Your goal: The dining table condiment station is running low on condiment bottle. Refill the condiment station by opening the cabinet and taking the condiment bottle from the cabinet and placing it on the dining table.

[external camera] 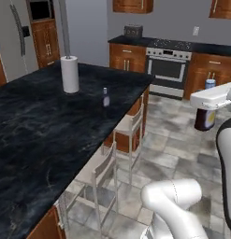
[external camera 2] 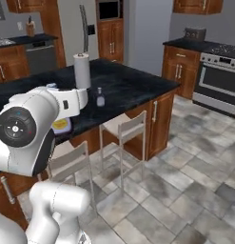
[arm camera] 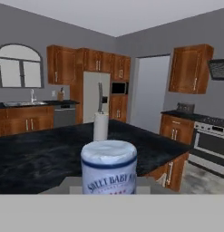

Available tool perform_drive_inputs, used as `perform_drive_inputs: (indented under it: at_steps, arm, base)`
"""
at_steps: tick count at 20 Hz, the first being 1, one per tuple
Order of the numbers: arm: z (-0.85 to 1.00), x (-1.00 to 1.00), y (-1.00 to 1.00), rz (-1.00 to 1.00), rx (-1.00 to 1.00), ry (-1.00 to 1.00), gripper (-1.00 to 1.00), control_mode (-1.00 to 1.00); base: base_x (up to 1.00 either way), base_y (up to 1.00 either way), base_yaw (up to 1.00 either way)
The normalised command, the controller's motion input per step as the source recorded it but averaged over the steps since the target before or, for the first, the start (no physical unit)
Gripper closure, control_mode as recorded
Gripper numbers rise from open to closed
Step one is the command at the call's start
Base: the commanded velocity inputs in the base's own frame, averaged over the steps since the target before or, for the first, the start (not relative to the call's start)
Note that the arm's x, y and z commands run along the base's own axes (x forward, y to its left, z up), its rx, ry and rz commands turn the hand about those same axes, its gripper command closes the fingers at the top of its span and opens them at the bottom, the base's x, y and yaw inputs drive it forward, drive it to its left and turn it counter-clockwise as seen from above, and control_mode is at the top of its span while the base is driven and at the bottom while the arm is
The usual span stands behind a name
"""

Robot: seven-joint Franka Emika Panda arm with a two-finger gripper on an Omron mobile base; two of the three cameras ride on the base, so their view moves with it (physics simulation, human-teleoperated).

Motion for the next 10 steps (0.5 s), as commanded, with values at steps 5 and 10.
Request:
perform_drive_inputs:
  at_steps: [5, 10]
  arm:
    - [0.0, 0.0, 0.0, 0.0, 0.0, 0.0, 1.0, 1.0]
    - [0.0, 0.0, 0.0, 0.0, 0.0, 0.0, 1.0, 1.0]
  base:
    - [0.97, -0.84, 0.47]
    - [0.88, -0.95, 0.44]
